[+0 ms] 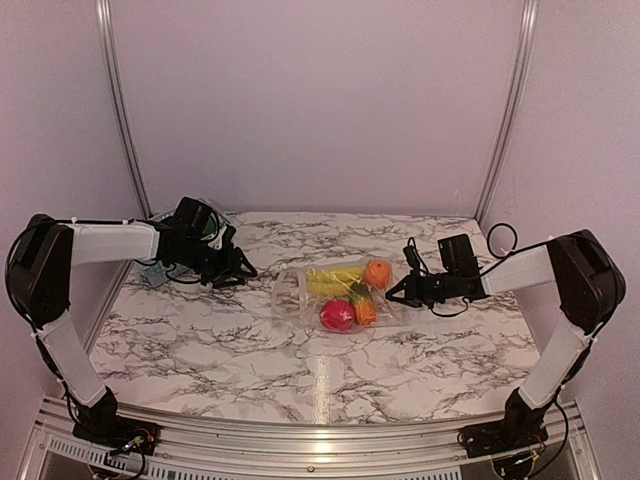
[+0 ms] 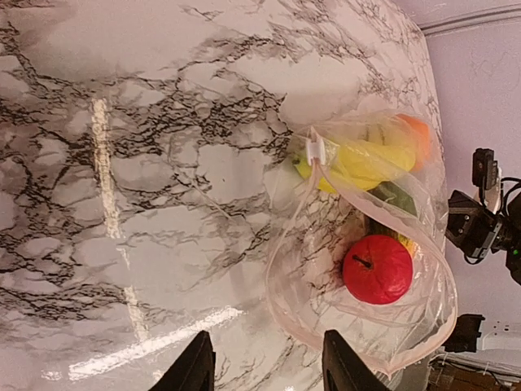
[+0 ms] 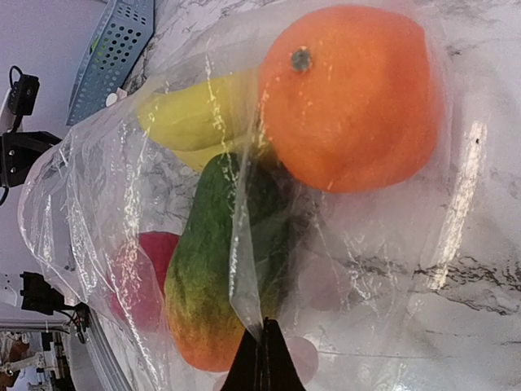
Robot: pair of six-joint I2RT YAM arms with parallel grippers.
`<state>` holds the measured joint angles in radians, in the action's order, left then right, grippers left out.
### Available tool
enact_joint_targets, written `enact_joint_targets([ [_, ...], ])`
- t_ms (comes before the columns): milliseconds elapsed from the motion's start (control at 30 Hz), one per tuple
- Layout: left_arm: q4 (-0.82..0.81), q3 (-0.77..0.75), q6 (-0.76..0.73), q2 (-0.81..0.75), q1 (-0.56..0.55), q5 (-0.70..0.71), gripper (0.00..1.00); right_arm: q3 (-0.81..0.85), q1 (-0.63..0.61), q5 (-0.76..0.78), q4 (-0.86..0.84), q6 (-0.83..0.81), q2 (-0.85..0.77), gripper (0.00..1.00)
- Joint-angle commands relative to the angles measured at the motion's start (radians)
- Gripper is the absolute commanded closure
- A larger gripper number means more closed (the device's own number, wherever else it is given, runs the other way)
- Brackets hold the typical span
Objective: Open the zip-top bag and remove the fake food
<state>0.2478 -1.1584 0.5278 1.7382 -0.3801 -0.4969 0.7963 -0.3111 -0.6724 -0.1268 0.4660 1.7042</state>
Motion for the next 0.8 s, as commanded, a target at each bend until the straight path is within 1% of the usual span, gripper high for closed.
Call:
enact_joint_targets([
  [0, -0.205, 0.048, 0.129, 0.003, -0.111, -0.058, 0.55, 0.015, -0.004, -0.014, 0.007, -0.024, 0.01, 1.0],
  [133, -0.236, 0.008, 0.142, 0.068, -0.184, -0.041, 0.57, 0.01, -0.015, -0.009, 0.009, -0.031, 0.02, 1.0],
  [200, -0.28, -0.013, 0.159, 0.104, -0.203, -0.057, 0.57, 0.004, -0.02, -0.008, 0.009, -0.033, 0.024, 1.0],
  [367, -0.299, -0.061, 0.153, 0.203, -0.24, -0.093, 0.61, -0.004, -0.028, -0.01, 0.007, -0.046, 0.039, 1.0],
  [500, -0.312, -0.103, 0.152, 0.281, -0.274, -0.107, 0.61, -0.016, -0.036, -0.006, 0.006, -0.055, 0.052, 1.0],
  [633, -0.322, -0.155, 0.158, 0.346, -0.313, -0.118, 0.57, -0.03, -0.049, -0.003, -0.005, -0.055, 0.065, 1.0],
  [767, -0.374, -0.181, 0.172, 0.378, -0.347, -0.148, 0.45, -0.033, -0.066, 0.005, -0.009, -0.054, 0.073, 1.0],
])
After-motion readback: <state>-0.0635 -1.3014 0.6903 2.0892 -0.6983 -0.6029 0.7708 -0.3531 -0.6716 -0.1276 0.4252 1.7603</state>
